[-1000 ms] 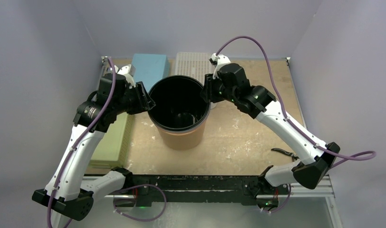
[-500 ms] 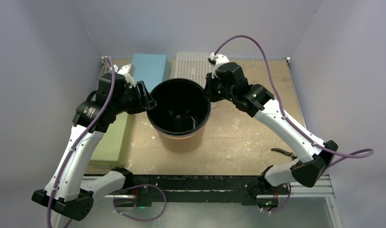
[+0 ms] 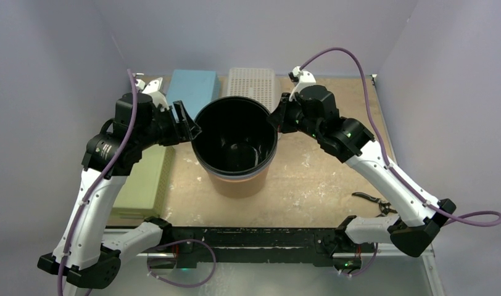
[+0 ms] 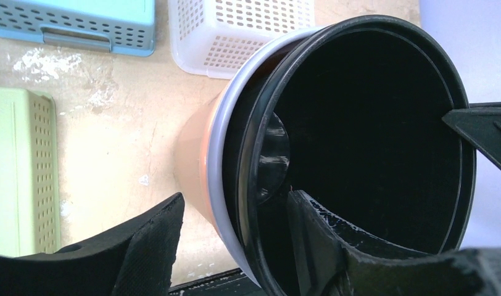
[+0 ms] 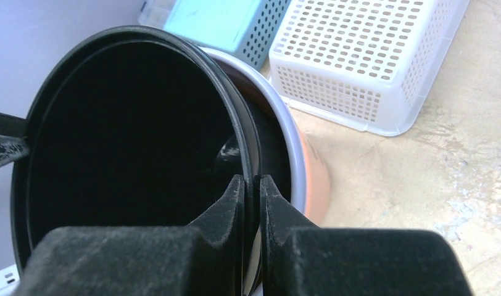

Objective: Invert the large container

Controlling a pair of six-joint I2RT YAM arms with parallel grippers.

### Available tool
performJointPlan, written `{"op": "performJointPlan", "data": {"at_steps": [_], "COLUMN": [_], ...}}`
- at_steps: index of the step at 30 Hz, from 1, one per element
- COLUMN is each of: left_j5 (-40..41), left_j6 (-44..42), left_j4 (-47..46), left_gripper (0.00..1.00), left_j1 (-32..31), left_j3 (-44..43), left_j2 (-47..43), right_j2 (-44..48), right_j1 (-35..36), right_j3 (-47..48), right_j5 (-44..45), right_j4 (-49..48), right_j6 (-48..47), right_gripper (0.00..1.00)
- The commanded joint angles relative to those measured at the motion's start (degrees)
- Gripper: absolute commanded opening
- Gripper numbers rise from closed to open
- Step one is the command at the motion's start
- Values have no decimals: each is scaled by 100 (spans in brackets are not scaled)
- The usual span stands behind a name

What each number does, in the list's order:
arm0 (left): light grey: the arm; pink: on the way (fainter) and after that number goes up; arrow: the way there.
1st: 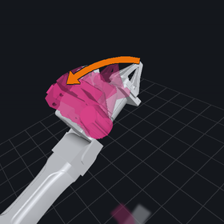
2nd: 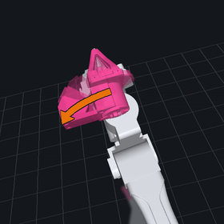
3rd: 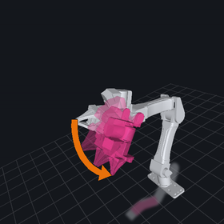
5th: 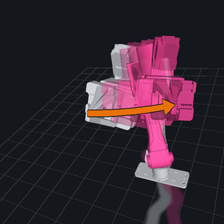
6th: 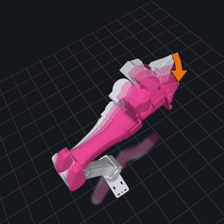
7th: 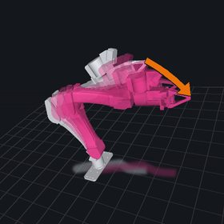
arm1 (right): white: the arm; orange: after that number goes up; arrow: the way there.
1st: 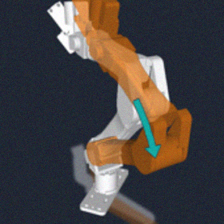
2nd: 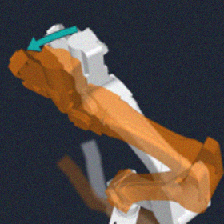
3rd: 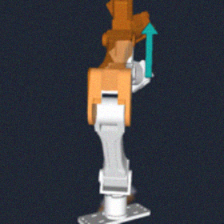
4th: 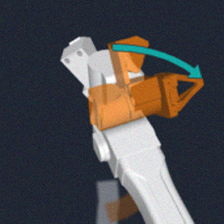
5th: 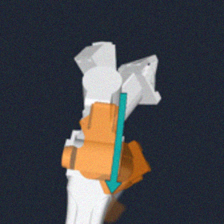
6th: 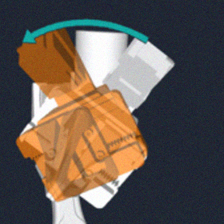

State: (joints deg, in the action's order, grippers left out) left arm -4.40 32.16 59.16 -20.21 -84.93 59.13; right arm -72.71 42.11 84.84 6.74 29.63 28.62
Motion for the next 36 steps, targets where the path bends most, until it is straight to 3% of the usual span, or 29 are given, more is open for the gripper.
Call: {"op": "performJointPlan", "data": {"at_steps": [1, 10, 16, 23, 30, 36], "left_j5": [-582, -1328, -1076, -904, -657, -324], "left_j6": [-174, -428, -580, -531, -109, 154], "left_j4": [-123, 44, 404, 360, -135, -311], "left_gripper": [61, 49, 42, 22, 0, 0], "left_j1": [34, 34, 34, 32, 31, 34], "left_j3": [-219, -136, -133, 0, 144, 124], "left_j2": [-69, -55, 25, 64, -165, -294], "right_j2": [206, 185, 143, 80, -18, 107], "right_j1": [36, 35, 35, 36, 36, 34], "right_j3": [85, 84, 127, 182, 86, -62], "right_j5": [-89, -80, -272, -792, -1394, -1448], "right_j4": [-906, -949, -1002, -1075, -1093, -1170], "right_j6": [444, 650, 677, 571, 434, 459], "right_gripper": [0, 0, 0, 0, 8, 19]}}
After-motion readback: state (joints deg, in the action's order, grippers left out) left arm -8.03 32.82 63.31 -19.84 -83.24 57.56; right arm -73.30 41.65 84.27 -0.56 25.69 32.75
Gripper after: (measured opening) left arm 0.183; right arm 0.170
